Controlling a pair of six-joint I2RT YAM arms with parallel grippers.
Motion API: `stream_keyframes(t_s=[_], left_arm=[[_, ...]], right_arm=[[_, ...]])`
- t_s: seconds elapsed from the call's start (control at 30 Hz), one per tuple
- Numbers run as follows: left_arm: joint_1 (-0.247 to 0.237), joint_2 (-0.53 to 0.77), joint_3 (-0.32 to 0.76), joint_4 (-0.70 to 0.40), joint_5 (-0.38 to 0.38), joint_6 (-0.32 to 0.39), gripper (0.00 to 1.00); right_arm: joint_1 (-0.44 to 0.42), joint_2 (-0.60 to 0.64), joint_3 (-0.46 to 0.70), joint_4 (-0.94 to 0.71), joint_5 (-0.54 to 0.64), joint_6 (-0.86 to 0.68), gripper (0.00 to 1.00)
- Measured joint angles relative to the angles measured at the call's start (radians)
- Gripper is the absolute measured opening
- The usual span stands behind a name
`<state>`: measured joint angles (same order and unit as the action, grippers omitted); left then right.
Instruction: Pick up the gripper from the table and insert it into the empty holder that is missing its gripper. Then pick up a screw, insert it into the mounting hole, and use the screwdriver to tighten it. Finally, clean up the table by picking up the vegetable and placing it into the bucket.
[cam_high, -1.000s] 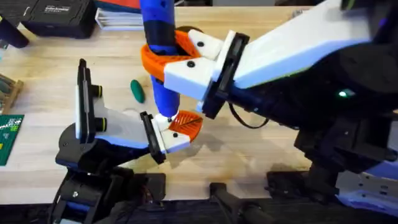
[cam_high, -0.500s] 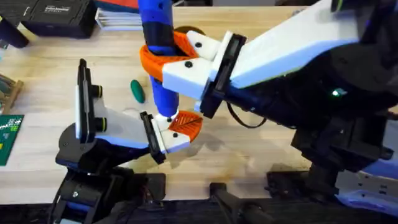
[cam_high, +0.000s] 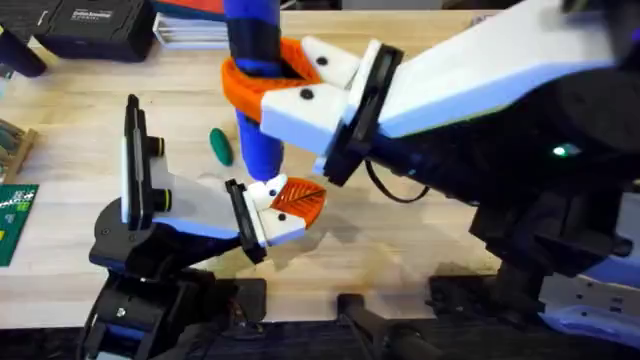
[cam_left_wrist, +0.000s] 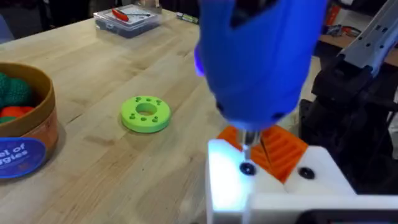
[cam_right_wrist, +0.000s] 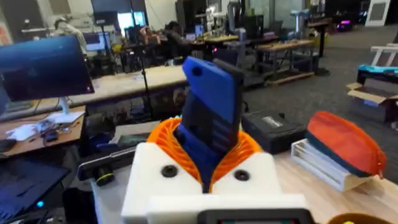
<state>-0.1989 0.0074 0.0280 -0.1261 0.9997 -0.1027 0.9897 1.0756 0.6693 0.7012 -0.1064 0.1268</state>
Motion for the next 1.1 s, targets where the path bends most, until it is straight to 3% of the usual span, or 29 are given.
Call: stream_keyframes(t_s=[0.23,0.37,0.73,0.93,1.1], left_arm=[[0.0,0.0,0.0,0.0,0.0,0.0,0.008],[0.0,0.0,0.0,0.0,0.0,0.0,0.008],[0.0,0.0,0.0,0.0,0.0,0.0,0.008],[0.0,0.0,0.0,0.0,0.0,0.0,0.008],[0.0,0.0,0.0,0.0,0.0,0.0,0.008]], right_arm=[[-0.066,-0.027,0.021,-0.055,0.0,-0.021,0.024],[-0.153,-0.029,0.031,-0.084,0.0,-0.15,0.024],[-0.544,0.03,0.04,-0.5,0.208,-0.837,0.024],[-0.719,0.204,0.04,-0.529,0.296,-1.172,0.024],[-0.8,0.36,0.04,-0.523,0.32,-1.357,0.024]])
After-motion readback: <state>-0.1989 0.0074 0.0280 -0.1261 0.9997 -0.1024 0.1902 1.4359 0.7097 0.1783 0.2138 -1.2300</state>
